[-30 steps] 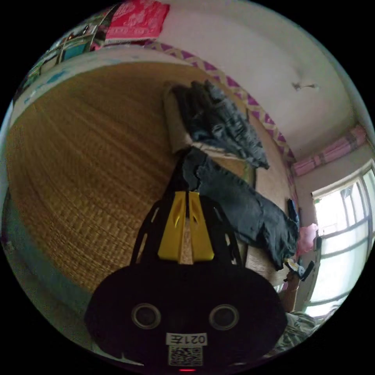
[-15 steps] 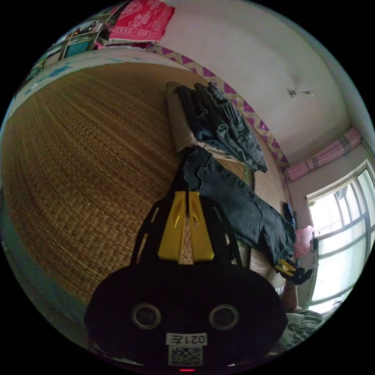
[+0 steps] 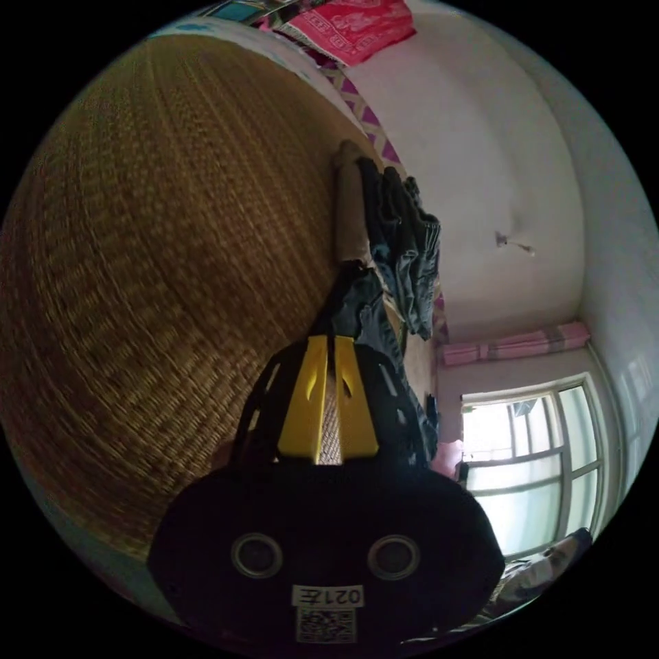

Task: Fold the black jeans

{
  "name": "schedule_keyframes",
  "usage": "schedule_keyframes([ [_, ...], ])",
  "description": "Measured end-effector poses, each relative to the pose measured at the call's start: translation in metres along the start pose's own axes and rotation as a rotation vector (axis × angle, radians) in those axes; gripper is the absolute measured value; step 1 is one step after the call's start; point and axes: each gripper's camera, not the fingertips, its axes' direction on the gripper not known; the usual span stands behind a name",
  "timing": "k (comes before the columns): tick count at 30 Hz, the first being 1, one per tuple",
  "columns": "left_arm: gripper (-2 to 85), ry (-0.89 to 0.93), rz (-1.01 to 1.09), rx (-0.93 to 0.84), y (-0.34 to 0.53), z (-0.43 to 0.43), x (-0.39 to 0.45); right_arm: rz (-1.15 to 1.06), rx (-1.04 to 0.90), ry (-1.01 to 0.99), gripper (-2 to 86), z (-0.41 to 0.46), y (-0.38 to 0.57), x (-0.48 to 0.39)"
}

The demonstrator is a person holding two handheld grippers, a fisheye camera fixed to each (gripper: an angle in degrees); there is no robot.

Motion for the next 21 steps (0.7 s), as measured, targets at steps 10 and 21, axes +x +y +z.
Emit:
schedule_keyframes([
  [10, -0.8, 0.024, 0.031, 0.057, 0.047, -0.023, 0.011, 0.223, 0.123, -0.053, -1.0, -0.039, 0.049, 0.011],
  [21, 0.3, -0.081, 0.117, -0.003, 0.074, 0.029, 0.031, 0.45, 0.211, -0.203, 0.4, -0.054, 0.138, 0.04],
])
